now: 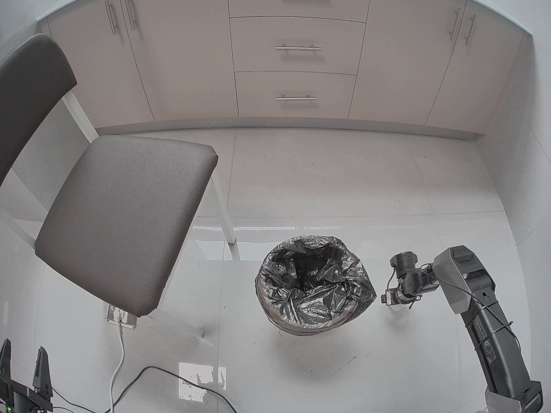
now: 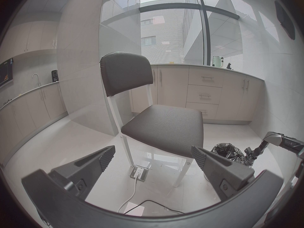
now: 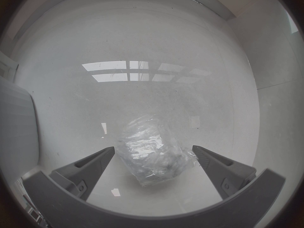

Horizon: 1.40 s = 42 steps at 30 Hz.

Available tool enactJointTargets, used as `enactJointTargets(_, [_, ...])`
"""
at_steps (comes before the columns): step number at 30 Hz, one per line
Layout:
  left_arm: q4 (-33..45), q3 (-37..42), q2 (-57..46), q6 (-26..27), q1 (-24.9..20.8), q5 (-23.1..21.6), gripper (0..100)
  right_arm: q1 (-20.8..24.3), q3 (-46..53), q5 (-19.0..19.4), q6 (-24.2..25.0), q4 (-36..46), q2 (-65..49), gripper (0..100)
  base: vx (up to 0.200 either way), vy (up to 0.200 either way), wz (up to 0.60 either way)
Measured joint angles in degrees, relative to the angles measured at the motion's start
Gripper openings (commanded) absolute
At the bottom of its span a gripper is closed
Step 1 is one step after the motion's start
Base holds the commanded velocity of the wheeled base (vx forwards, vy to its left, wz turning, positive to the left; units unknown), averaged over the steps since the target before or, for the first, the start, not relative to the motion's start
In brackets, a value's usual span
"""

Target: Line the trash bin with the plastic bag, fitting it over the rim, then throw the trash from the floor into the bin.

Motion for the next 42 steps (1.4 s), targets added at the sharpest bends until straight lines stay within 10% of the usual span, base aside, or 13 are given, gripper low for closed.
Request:
enactJointTargets(6, [0.0, 0.0, 0.0, 0.0, 0.0, 0.0, 100, -0.1, 0.0, 0.0, 0.1, 0.0, 0.0, 100, 0.000, 0.000, 0.00])
enactJointTargets(7, [0.0, 0.0, 0.0, 0.0, 0.0, 0.0, 100, -0.1, 0.0, 0.0, 0.2, 0.0, 0.0, 0, 0.000, 0.000, 0.00])
enactJointTargets(42, [-0.1, 0.0, 0.0, -0.2, 0.0, 0.0, 100, 0.1, 0.0, -6.3, -0.2, 16.3, -8.8, 0, 0.000, 0.000, 0.00])
